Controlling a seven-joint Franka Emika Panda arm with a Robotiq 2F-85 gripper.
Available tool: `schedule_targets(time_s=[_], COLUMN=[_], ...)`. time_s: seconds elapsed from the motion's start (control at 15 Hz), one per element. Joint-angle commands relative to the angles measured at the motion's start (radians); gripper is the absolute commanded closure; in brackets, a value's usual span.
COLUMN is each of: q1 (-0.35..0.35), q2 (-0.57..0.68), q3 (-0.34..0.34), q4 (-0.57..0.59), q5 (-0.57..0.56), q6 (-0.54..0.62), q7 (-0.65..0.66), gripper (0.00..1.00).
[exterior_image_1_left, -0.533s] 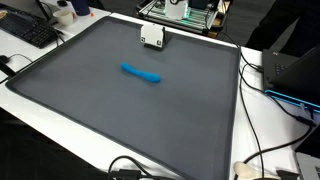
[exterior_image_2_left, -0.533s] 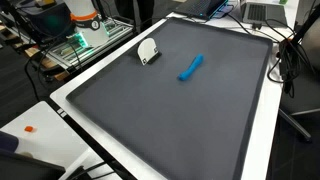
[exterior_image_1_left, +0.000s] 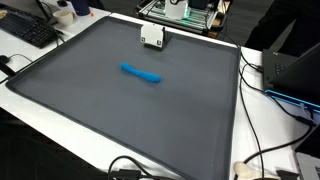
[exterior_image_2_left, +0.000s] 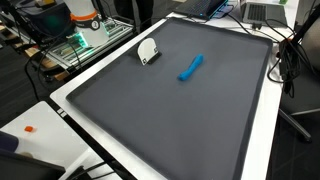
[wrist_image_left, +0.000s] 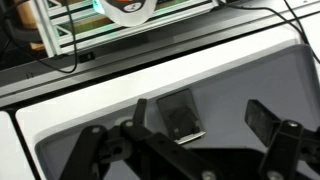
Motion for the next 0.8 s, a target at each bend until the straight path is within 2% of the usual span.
schedule_targets(time_s=[0.0,0.27,0.73], q1=[-0.027,-0.043,-0.035], q2=[0.031,0.027,0.053], q3=[0.059,0.12,0.2], q4=[-0.045,-0.136,-0.299], q5=[0.136,0.233,0.291], q6=[0.1,0.277,0.626], q7=[0.182,0.358,0.671], gripper=[0.0,0.0,0.0])
